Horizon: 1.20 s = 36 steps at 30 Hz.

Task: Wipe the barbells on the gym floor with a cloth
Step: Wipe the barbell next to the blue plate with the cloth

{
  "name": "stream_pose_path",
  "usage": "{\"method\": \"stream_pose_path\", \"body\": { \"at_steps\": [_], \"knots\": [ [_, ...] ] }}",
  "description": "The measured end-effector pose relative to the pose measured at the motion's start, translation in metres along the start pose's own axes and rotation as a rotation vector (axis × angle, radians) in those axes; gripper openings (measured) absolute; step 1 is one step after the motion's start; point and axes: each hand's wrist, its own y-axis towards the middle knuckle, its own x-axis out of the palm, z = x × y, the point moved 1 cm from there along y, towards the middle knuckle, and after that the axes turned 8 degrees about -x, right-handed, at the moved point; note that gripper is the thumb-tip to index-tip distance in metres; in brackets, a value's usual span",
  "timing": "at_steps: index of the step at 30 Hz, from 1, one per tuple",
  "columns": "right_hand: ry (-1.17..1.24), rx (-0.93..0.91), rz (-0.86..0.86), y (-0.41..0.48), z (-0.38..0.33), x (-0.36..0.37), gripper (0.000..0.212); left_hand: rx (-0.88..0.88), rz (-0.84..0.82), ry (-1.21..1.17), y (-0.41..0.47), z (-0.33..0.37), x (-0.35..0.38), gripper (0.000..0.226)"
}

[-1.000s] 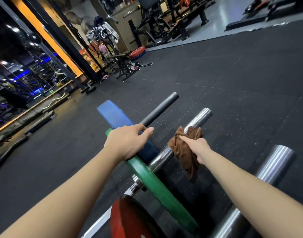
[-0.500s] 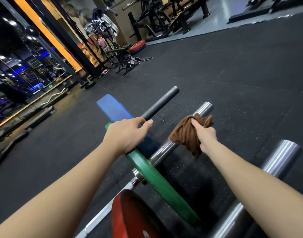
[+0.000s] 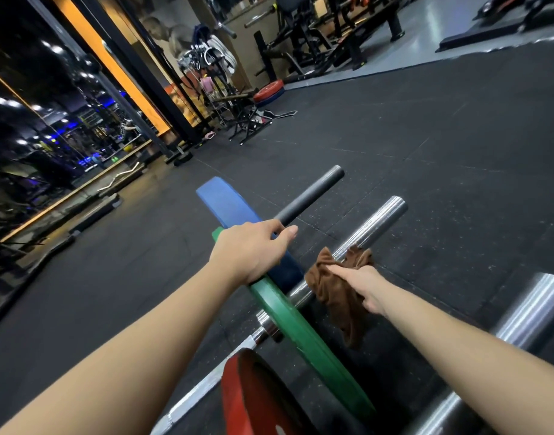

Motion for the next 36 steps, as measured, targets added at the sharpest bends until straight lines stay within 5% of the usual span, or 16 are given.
{"method": "stream_pose_path", "body": {
  "at_steps": [3,10,17,19,21,23,25,29,36],
  "knots": [
    [-0.102,0.035,-0.101,-0.014,-0.003,0.002,0.034,-0.014,-0.004,0.015,0.001,-0.001,0.001,0.057],
    [-0.212,0.002,-0.183,-0.02,-0.033,-0.022,0.036,-0.027,-0.003,0.012,-0.007,0.002,-0.003,0.056],
    [0.004,-0.512,0.287,0.013,-0.089,-0.038,0.046,-0.007,0.053,-0.047,-0.018,0.008,-0.004,0.05],
    [-0.211,-0.727,0.416,0.016,-0.121,-0.035,0.051,0.006,0.066,-0.034,-0.017,0.009,-0.003,0.052],
    [-0.681,-0.841,0.433,0.023,-0.141,-0.033,0.038,0.02,0.069,-0.031,-0.017,0.009,-0.002,0.053],
    [-1.248,-0.666,0.281,0.033,-0.135,-0.03,0.035,0.03,0.056,-0.031,-0.017,0.009,-0.002,0.054],
    [-1.561,-0.465,0.163,0.042,-0.118,-0.029,0.034,0.035,0.038,-0.035,-0.016,0.008,-0.003,0.054],
    [-1.612,-0.426,0.125,0.043,-0.117,-0.02,0.034,0.031,0.028,-0.036,-0.018,0.009,-0.003,0.055],
    [-1.696,-0.347,-0.011,0.036,-0.109,0.012,0.07,0.033,0.097,0.066,-0.041,0.026,-0.006,0.053]
  ]
}}
